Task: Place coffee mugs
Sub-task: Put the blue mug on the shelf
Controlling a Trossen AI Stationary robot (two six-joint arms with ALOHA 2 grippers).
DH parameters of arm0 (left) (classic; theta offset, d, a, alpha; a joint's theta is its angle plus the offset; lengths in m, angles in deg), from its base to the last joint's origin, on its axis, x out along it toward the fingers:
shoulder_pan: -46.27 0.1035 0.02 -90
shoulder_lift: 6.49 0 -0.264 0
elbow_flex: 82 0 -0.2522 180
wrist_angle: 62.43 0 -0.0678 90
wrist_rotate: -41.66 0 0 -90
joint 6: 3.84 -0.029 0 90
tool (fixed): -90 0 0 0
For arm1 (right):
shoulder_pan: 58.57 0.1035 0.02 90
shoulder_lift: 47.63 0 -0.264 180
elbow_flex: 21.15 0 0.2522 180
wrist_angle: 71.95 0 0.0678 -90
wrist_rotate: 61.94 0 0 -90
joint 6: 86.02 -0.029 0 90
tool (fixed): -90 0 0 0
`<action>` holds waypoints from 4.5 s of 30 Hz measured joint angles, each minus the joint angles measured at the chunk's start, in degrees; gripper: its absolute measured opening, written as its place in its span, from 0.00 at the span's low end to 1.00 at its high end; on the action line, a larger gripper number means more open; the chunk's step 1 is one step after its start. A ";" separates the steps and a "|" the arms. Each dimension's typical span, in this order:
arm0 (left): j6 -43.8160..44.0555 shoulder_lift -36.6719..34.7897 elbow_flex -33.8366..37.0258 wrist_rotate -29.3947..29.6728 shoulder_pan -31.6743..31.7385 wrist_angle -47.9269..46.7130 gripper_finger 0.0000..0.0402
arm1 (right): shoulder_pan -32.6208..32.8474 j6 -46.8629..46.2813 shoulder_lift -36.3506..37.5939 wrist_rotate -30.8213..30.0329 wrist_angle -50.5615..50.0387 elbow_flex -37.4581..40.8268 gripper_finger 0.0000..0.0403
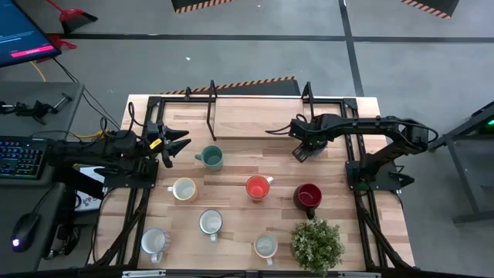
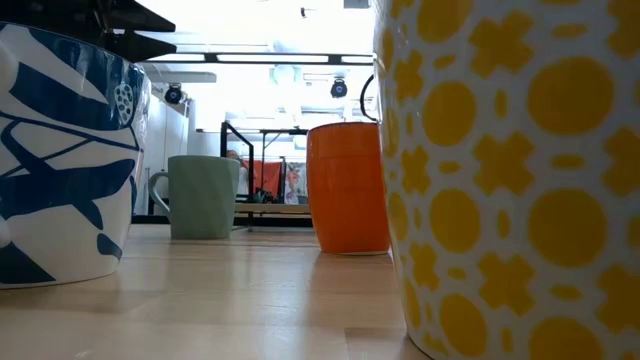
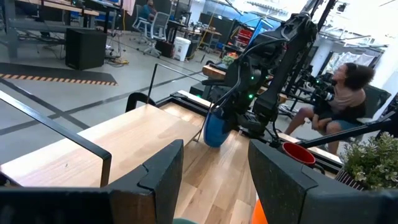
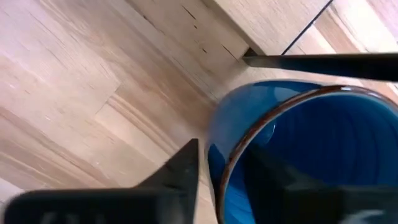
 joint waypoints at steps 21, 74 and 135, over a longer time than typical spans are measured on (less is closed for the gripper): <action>-1.12 0.02 0.02 -0.09 -0.01 -0.17 0.43 | 5.19 -0.07 0.82 8.64 2.33 -0.02 0.00; -3.48 0.01 0.04 1.26 -0.01 -1.46 0.43 | -21.83 40.46 -33.94 13.40 -25.56 -63.72 0.00; -2.54 0.01 0.07 1.25 0.01 -4.06 0.43 | -20.07 10.49 -33.58 8.82 -17.73 -59.32 0.00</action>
